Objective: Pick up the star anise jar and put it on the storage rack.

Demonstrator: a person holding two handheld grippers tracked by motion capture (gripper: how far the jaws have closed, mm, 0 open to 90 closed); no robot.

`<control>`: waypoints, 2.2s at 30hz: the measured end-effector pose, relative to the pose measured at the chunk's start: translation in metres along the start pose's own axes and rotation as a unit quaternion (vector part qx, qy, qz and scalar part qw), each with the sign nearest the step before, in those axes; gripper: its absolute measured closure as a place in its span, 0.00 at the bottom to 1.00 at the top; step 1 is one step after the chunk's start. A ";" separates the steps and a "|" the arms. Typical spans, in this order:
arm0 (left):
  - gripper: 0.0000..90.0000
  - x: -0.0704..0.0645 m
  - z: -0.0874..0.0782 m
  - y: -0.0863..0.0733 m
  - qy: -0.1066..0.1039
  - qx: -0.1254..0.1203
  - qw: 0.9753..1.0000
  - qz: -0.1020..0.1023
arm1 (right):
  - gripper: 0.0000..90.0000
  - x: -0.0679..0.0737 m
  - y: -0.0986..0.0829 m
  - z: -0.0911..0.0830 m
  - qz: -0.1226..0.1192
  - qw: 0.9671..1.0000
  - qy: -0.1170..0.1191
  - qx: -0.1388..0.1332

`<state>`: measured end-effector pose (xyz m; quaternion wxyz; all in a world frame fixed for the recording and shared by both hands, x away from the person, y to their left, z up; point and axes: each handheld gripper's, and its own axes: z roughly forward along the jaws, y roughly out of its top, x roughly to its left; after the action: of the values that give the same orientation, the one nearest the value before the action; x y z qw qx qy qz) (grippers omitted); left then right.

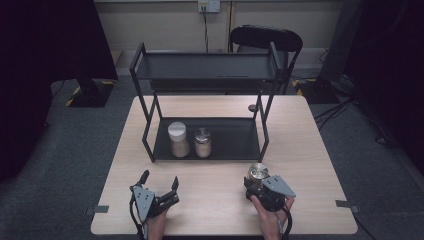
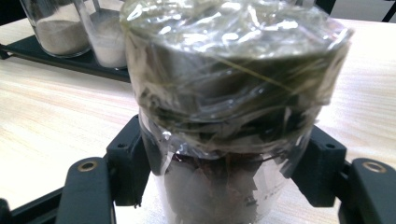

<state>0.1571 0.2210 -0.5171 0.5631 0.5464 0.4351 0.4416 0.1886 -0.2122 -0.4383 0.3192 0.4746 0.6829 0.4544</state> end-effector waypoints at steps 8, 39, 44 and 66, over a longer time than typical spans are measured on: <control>0.01 0.000 0.000 0.000 0.000 0.000 1.000 0.000 | 0.35 0.001 0.003 -0.002 -0.004 1.000 0.003 -0.004; 0.01 0.000 0.000 0.000 0.000 0.000 1.000 0.000 | 0.35 0.004 0.017 -0.001 -0.016 1.000 0.009 -0.015; 0.01 0.000 0.000 0.000 0.000 0.000 1.000 0.000 | 0.35 0.005 0.019 -0.001 -0.018 1.000 0.010 -0.018; 0.01 0.000 0.000 0.000 0.000 0.000 1.000 0.000 | 0.35 0.007 0.029 0.001 -0.024 0.999 0.014 -0.024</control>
<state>0.1572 0.2209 -0.5170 0.5629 0.5465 0.4354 0.4415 0.1974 -0.2009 -0.4118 0.3319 0.4440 0.6874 0.4693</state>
